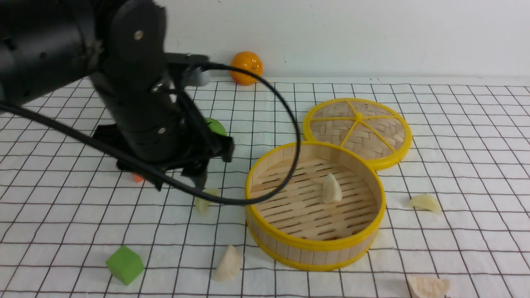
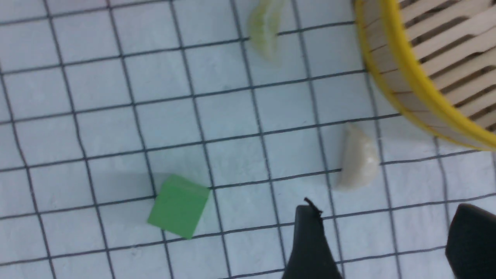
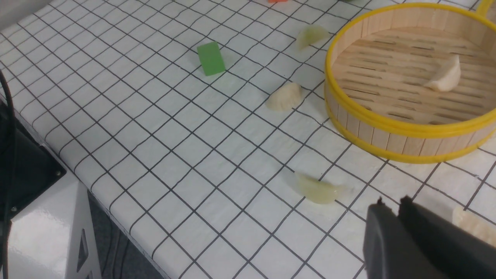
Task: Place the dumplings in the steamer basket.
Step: Use the left arm to grab a dumpling
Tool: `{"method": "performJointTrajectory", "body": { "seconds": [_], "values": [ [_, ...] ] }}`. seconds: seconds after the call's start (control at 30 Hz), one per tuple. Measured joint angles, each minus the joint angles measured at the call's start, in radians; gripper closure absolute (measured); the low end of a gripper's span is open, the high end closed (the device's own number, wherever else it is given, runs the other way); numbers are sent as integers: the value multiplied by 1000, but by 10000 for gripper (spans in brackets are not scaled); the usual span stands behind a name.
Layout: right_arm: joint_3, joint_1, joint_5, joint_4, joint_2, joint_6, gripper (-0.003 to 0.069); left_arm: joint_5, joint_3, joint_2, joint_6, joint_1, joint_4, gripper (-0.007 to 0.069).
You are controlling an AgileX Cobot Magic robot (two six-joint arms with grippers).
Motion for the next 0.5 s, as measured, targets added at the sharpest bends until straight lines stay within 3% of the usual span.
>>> {"method": "performJointTrajectory", "body": {
  "seconds": [0.17,0.5],
  "values": [
    [0,0,-7,2,0,0,601,-62,75,1,70,95,-26,176],
    [0,0,-19,15,27,0,590,-247,75,185,136,104,-25,176]
  ]
}}
